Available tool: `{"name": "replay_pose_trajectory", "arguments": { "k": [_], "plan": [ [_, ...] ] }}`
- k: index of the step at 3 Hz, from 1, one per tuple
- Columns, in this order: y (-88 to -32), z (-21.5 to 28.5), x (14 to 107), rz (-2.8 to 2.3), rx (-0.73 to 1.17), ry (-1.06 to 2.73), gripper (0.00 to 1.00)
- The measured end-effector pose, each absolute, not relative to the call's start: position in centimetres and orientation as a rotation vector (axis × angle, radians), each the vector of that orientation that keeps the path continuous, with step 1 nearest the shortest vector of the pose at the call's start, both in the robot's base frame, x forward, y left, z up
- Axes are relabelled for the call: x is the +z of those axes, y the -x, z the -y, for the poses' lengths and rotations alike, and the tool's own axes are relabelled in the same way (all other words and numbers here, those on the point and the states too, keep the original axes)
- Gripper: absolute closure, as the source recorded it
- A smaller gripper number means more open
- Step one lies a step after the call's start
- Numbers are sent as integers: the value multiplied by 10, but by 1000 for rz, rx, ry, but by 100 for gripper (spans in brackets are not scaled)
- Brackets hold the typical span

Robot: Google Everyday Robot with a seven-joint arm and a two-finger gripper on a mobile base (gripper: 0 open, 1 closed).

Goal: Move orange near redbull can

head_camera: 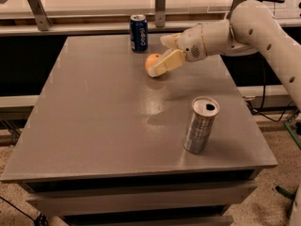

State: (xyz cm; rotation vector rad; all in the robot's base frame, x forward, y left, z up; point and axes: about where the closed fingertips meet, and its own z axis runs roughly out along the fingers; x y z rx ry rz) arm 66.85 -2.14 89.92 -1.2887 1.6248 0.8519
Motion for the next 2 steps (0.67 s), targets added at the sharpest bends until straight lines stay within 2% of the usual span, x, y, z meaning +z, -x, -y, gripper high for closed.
{"name": "replay_pose_trajectory", "arguments": {
  "k": [1, 2],
  "plan": [
    [-671, 20, 883, -1658, 830, 1304, 3],
    [-677, 24, 868, -1679, 756, 1307, 20]
  ]
}}
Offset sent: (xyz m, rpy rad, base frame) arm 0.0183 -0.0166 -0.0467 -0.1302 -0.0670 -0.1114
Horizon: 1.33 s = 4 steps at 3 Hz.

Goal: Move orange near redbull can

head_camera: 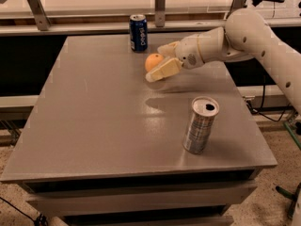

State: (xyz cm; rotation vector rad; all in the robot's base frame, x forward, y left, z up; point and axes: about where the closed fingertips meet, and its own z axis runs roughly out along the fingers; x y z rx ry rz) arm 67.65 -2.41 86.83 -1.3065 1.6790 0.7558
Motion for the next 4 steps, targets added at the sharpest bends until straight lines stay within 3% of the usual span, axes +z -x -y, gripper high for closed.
{"name": "replay_pose_trajectory", "arguments": {
  "k": [3, 4],
  "plan": [
    [-672, 65, 873, -1680, 708, 1271, 89],
    [-646, 107, 882, -1660, 716, 1286, 100]
  ]
}}
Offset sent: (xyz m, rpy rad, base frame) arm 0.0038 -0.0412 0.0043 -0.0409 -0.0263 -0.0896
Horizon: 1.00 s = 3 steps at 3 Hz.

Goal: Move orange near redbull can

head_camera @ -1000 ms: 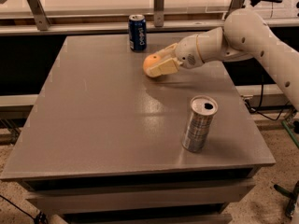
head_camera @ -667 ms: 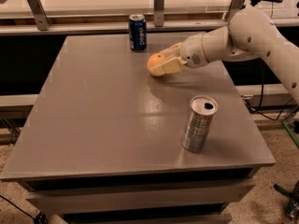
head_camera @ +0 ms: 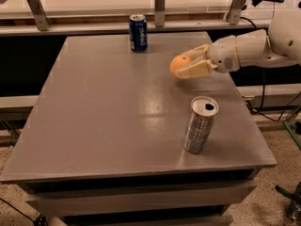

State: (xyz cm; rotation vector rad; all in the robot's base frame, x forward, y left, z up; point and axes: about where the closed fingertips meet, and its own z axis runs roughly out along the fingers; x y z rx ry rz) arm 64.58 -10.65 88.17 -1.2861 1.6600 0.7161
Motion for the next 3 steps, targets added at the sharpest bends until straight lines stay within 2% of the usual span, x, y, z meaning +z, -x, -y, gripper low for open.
{"name": "replay_pose_trajectory", "arguments": {
  "k": [2, 3],
  "plan": [
    [-566, 164, 878, -1662, 753, 1394, 100],
    [-534, 174, 868, -1662, 787, 1426, 100]
  ]
}}
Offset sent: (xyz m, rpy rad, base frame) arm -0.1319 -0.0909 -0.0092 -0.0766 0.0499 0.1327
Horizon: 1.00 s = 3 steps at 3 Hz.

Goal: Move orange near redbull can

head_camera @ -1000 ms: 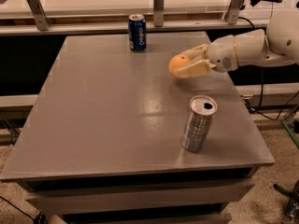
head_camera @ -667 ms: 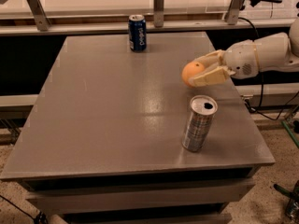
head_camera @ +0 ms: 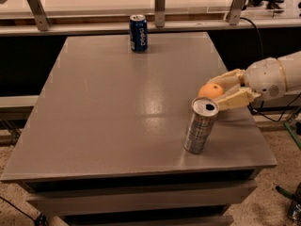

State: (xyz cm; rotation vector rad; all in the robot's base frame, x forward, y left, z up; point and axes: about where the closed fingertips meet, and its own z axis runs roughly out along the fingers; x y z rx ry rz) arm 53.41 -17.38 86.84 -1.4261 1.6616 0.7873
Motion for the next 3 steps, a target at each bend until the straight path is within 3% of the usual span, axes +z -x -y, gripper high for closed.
{"name": "replay_pose_trajectory", "arguments": {
  "k": [1, 2, 3],
  "plan": [
    [-511, 166, 859, -1633, 831, 1449, 100],
    [-495, 159, 854, -1607, 857, 1477, 84],
    [-486, 157, 857, -1580, 860, 1510, 60]
  ]
}}
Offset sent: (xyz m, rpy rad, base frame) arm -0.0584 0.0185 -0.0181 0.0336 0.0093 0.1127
